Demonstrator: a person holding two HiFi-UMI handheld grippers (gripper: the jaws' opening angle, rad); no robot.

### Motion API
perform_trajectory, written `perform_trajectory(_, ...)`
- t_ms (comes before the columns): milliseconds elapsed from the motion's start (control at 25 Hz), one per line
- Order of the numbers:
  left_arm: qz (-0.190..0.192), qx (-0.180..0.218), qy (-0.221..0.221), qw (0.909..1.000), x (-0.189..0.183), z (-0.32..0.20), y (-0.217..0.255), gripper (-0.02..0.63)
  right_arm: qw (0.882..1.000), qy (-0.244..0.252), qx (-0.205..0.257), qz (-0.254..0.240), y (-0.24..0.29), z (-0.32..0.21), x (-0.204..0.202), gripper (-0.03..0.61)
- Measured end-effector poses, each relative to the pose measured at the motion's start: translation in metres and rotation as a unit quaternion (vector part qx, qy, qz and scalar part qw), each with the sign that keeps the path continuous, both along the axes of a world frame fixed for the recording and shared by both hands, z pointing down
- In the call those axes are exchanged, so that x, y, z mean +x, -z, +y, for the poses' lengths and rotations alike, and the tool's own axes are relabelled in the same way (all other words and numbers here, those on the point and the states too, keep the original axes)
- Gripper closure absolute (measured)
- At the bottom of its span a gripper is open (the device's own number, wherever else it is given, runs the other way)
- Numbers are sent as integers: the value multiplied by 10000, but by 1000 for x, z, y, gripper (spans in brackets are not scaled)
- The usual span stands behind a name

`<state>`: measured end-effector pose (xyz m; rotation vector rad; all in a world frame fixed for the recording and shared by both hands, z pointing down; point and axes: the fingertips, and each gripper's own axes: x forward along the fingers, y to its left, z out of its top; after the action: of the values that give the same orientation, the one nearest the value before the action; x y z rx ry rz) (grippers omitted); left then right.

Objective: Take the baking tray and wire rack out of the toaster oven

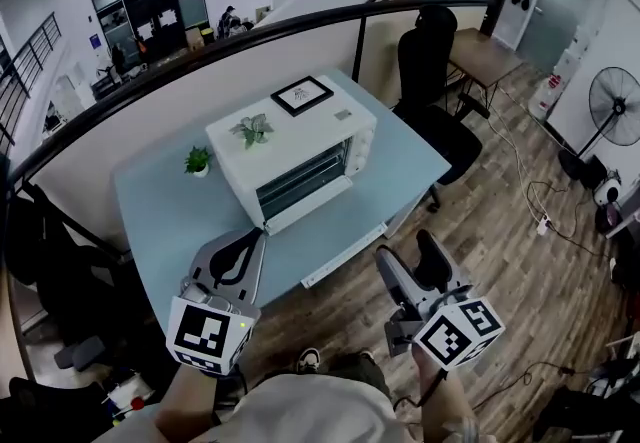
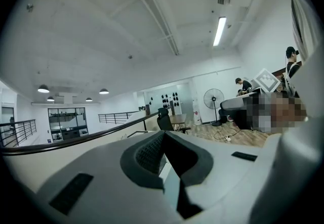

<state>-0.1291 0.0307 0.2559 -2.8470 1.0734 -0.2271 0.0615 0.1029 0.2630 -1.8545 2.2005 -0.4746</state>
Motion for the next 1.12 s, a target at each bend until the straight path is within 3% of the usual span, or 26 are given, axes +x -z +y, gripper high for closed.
perform_trajectory(240, -56, 30, 332, 9994, 5, -32, -8, 611, 9996, 258, -59, -63, -11, -39, 17, 195)
perform_trajectory(560, -153, -63, 1064, 9942, 37, -79, -20, 611, 9940, 1018, -339, -206, -35, -108, 54, 195)
perform_trajectory(880, -355, -85, 2076, 9775, 74, -122, -16, 611, 9748, 2137, -586, -253, -46, -193, 89, 192)
perform_trajectory(1120, -381, -225, 3027, 9521, 73, -131, -20, 611, 9511, 2984, -771, -197, -57, -232, 93, 192)
